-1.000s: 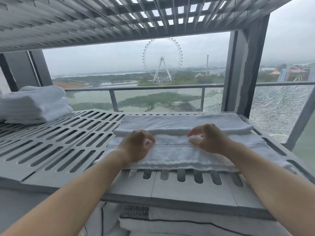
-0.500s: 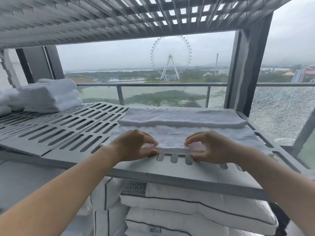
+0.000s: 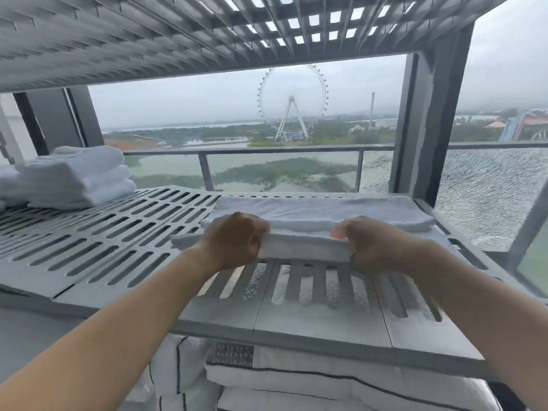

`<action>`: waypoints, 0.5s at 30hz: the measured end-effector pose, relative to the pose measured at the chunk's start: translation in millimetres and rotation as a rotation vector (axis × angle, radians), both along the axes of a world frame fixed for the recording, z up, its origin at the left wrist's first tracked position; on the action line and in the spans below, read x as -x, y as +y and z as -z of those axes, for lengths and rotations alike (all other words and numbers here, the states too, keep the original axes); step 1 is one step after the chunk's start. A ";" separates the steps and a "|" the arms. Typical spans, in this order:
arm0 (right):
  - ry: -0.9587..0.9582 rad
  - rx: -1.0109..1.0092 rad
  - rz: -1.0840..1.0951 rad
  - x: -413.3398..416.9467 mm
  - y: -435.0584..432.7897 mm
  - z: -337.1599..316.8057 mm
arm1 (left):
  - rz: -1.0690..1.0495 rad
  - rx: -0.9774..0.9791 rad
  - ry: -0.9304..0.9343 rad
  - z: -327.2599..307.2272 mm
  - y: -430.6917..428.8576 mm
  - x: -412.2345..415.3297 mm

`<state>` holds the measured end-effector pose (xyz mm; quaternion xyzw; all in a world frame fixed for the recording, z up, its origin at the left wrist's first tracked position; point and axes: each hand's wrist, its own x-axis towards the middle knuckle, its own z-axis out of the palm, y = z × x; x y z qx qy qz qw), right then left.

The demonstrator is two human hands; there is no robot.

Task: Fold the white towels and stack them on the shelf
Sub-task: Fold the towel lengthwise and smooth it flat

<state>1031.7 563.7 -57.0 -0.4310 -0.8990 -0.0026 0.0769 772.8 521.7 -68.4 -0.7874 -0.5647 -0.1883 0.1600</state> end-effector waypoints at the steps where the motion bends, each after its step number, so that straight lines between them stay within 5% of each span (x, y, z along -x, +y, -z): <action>1: -0.013 -0.055 0.050 -0.8 8.7 -3.0 | -0.001 -0.019 -0.012 -2.8 8.5 0.1; 15: -0.155 -0.252 0.329 21.5 119.6 -31.2 | -0.018 -0.156 0.136 -24.6 137.9 19.6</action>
